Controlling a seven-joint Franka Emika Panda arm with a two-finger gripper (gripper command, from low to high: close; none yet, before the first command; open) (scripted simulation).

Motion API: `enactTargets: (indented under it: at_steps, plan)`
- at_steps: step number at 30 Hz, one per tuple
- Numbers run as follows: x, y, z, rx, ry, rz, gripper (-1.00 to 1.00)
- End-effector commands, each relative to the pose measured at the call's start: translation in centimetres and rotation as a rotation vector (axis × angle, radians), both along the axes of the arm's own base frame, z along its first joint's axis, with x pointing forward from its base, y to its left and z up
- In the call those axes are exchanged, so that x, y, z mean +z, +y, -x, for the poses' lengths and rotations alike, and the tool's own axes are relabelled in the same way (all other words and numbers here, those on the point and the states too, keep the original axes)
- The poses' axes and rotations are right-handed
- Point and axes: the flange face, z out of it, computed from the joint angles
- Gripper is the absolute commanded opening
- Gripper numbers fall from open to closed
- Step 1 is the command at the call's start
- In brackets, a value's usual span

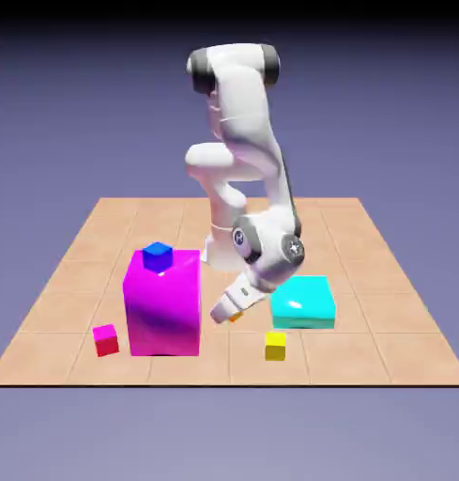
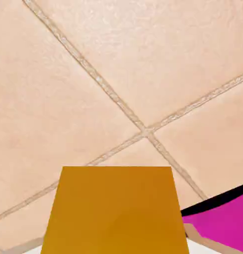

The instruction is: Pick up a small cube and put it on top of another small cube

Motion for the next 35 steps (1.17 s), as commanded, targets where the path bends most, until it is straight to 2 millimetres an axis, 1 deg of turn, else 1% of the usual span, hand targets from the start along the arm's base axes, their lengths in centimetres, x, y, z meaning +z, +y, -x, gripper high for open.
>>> enactTargets:
  at_steps: [1, 7, 8, 10, 12, 14, 17, 20, 23, 26, 27, 28, 31, 32, 33, 34, 35]
  plan:
    - [0.7, -0.2, -1.4, -0.056, -0.025, -0.003, -1.00]
    - [5.1, -1.6, -8.9, -0.390, -0.156, -0.050, -1.00]
    - [5.4, -3.1, -9.9, -0.473, -0.156, -0.051, -1.00]
    - [5.3, -7.6, -11.5, -0.666, -0.134, -0.045, -1.00]
    - [5.3, -12.1, -12.6, -0.854, -0.111, -0.041, -1.00]
    - [5.3, -16.6, -13.4, -1.035, -0.088, -0.039, -1.00]
    - [5.6, -23.3, -13.9, -1.294, -0.055, -0.043, -1.00]
    - [6.2, -29.8, -13.8, -1.534, -0.027, -0.055, -1.00]
    - [7.1, -36.0, -13.1, -1.754, -0.003, -0.076, -1.00]
    - [3.8, -44.5, -6.3, -1.963, 0.084, -0.065, -1.00]
    - [3.3, -46.0, -5.1, -1.999, 0.077, -0.072, -1.00]
    - [3.3, -46.0, -5.1, -1.999, 0.077, -0.072, -1.00]
    - [-2.1, -43.6, -3.9, -1.998, 0.077, -0.074, -1.00]
    - [-2.7, -43.3, -3.7, -1.998, 0.077, -0.073, -1.00]
    - [-2.7, -43.3, -3.7, -1.998, 0.077, -0.073, 1.00]
    - [-2.7, -43.3, -3.7, -1.998, 0.077, -0.073, 1.00]
    - [-0.9, -44.2, -4.2, -1.998, 0.077, -0.075, 1.00]
